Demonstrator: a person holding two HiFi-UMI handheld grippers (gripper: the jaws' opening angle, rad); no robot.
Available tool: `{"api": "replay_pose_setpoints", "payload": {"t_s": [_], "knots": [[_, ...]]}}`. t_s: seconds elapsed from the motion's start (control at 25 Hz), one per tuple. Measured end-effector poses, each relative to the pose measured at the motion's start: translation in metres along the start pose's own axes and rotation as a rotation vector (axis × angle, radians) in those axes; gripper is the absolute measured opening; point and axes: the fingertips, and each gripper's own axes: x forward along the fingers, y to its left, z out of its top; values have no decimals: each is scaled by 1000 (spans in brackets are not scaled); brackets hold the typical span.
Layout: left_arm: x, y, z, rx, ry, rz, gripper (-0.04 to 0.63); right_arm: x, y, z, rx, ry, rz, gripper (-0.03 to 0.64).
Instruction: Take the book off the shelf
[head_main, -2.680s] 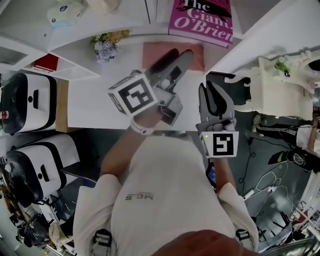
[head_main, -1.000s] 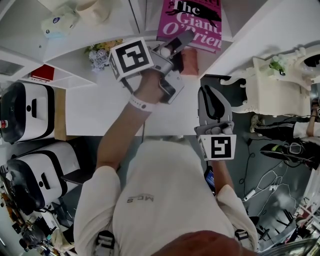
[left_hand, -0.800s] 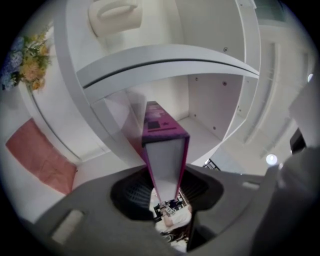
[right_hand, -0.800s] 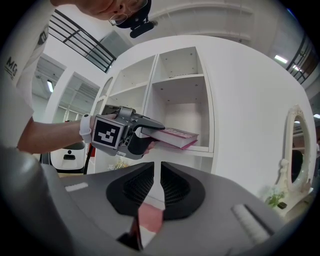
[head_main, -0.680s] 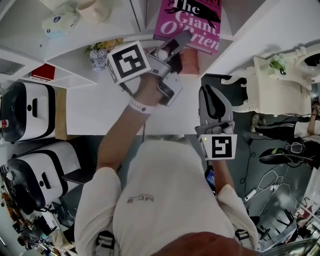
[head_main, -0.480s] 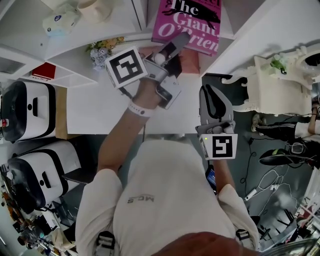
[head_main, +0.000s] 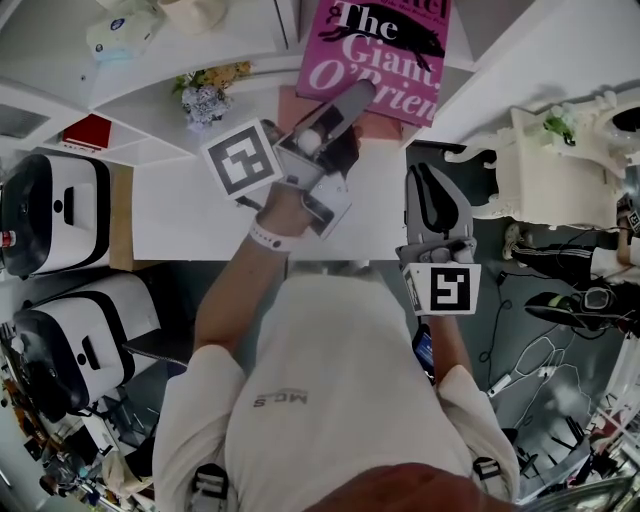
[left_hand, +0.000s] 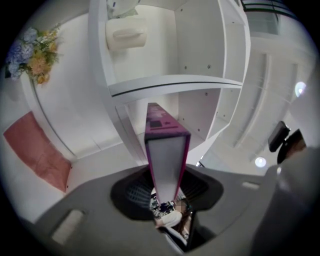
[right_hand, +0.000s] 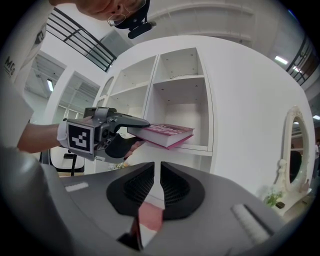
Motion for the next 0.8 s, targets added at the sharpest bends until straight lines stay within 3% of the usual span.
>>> {"api": "replay_pose_setpoints", "payload": {"t_s": [0.36,0.8], "knots": [[-35,-2,-25,42,46,-18,144,-8,-8,-4,-2,8,-35,37],[-73,-10,-52,214,84,-66,144,-14,-6,-20,11,40,-49,32]]}}
